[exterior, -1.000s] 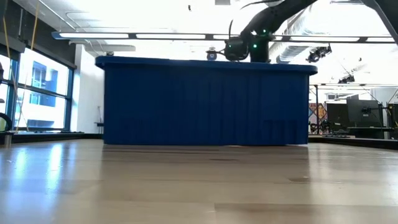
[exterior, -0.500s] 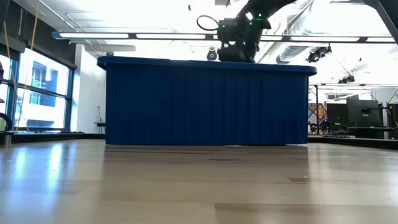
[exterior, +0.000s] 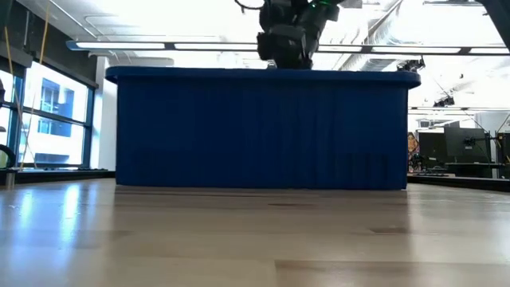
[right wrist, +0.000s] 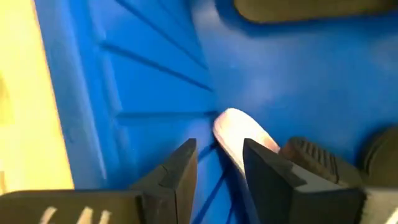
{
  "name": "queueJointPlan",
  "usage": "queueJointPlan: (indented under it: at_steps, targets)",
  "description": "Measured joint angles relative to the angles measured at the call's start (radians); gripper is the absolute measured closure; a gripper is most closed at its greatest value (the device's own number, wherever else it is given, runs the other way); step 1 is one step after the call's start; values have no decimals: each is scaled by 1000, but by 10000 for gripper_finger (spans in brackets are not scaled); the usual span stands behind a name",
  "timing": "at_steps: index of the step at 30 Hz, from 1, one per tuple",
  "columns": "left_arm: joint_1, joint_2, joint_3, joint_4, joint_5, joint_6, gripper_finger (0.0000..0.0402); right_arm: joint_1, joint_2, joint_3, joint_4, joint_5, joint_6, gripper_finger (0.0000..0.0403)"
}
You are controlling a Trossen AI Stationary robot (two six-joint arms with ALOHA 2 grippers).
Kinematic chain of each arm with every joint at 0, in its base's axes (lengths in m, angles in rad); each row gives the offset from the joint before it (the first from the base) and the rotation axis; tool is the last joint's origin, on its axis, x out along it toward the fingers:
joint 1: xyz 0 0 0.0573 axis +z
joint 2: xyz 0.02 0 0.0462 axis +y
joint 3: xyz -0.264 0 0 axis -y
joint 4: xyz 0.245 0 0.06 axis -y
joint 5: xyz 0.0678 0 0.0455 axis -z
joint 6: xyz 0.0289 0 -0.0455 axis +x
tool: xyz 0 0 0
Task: Pick and place slides into bin
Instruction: Adjust the blue container, then return to Home Position
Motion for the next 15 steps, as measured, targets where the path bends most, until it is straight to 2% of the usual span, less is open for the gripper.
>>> queueJointPlan:
  at_steps: [2, 4, 6, 11, 15]
  targets:
    - [0, 0, 0, 0, -1, 0, 277, 19, 0, 0, 43, 77, -1, 279]
    - [0, 0, 0, 0, -17, -3, 277, 33, -6, 0, 73, 225, -6, 279]
    - [0, 0, 0, 0, -46, -20, 277, 31, -17, 1, 118, 325, -29, 279]
    - [0, -13, 0, 0, -74, -24, 277, 34, -43, 116, 148, 361, -46, 279]
    - [-4, -49, 0, 0, -73, -23, 277, 62, -63, 336, 62, 353, -65, 279]
